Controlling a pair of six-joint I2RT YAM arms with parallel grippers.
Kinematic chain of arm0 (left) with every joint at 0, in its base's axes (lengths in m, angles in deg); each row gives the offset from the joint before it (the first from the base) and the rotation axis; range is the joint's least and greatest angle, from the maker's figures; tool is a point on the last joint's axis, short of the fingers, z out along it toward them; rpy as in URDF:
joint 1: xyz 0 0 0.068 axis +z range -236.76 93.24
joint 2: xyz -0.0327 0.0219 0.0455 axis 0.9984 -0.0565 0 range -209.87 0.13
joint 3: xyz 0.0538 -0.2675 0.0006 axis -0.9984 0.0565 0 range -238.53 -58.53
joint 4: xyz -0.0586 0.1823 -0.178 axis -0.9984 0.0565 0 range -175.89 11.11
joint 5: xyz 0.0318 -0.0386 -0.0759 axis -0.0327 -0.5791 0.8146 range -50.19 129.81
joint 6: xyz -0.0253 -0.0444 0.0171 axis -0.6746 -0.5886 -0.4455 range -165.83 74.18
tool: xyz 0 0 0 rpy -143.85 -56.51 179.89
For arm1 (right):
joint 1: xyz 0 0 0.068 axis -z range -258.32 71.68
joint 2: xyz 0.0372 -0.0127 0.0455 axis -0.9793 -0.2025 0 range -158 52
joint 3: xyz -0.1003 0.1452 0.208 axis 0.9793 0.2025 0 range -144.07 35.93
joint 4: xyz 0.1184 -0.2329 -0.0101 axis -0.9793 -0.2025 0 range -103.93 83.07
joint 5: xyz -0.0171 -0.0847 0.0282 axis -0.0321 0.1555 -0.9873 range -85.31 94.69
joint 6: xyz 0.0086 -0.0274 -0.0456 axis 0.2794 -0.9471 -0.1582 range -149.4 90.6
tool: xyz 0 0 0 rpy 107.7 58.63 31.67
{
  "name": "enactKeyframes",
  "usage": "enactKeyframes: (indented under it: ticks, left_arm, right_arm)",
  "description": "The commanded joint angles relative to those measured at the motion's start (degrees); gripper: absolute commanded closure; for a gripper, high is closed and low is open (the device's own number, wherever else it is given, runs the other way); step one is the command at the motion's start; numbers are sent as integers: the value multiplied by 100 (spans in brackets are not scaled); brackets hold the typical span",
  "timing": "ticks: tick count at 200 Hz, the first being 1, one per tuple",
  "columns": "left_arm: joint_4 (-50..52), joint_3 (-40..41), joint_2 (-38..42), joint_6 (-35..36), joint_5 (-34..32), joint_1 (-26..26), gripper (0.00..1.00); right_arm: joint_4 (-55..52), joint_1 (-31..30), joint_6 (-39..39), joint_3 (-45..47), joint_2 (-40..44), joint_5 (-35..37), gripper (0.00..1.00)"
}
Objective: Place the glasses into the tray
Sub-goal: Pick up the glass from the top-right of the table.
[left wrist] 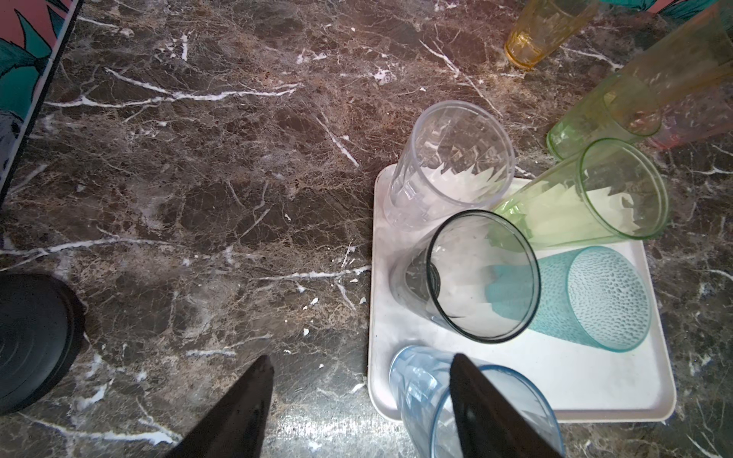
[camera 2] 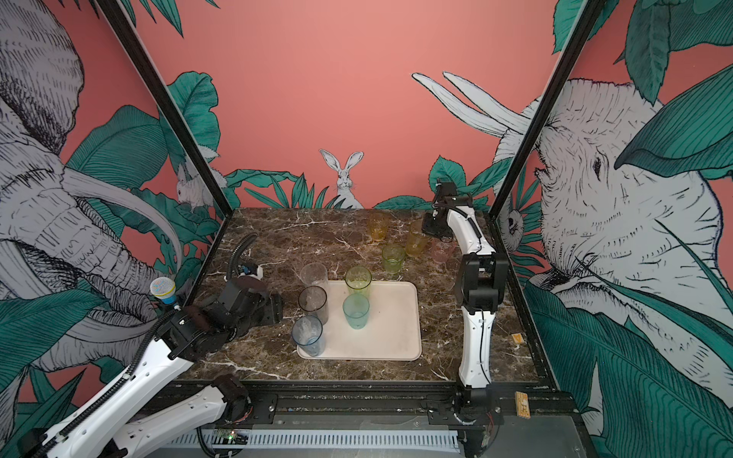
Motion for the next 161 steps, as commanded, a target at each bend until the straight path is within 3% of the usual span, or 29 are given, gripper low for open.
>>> enactKeyframes:
  ticks: [1, 37, 161]
  left_arm:
    - [157, 47, 112, -78, -110, 19, 28]
    - [139, 67, 99, -93, -97, 19, 28]
    - [245, 121, 334, -113, -101, 19, 28]
  right_arm:
    - [-139, -26, -58, -192, -54, -8, 90]
    - [-214, -44, -115, -193, 106, 100, 100]
    - [-1021, -168, -491, -29, 1379, 669, 100]
